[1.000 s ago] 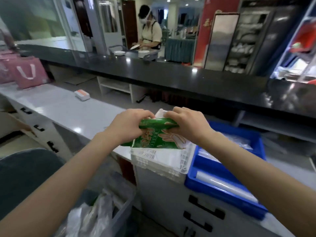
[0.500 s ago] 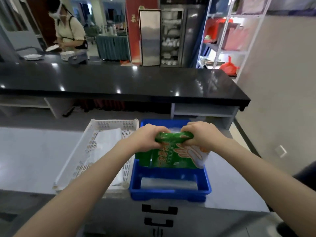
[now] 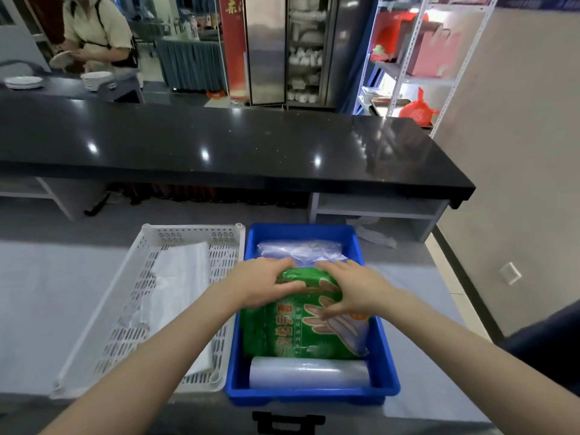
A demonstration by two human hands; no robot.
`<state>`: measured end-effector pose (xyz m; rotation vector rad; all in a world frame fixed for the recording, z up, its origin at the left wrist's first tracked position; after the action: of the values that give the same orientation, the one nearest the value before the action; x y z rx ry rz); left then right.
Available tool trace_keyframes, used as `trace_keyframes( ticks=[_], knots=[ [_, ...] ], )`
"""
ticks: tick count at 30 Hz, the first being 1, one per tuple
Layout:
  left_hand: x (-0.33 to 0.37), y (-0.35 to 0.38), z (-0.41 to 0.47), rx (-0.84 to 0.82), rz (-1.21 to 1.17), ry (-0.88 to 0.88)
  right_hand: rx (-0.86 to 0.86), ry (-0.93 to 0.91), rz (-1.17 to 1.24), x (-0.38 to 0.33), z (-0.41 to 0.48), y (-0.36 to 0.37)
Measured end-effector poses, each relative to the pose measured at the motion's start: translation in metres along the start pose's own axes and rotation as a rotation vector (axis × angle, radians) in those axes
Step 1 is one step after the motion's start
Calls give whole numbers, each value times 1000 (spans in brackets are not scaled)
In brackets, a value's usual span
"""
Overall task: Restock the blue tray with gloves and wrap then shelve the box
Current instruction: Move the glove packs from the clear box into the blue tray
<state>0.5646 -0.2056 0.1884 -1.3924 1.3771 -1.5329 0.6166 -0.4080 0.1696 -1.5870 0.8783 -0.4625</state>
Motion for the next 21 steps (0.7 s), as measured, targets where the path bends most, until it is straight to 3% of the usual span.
trace_keyframes(
  ticks=[8,14,18,21],
  knots=[
    [18,-13,-7,126,27,33,138,-43,154,10,-12,-18],
    [37,-33,-10,314,138,102,113,-41,108,11,-16,-43],
    [43,-41,-10,326,115,93,50,-65,115,12,-14,-49],
    [40,-45,-5,340,62,63,102,-78,72,16,-8,-62]
  ],
)
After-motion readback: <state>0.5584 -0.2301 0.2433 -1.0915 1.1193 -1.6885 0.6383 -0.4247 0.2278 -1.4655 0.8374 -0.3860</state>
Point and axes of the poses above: each hand's wrist, its own z-axis towards the middle knuckle, its own y-axis out of the palm, x = y × z, the point moved 3 cm from there along z, towards the middle knuckle, and after that the axes turned 3 degrees about -x, right-handed, at the moved point
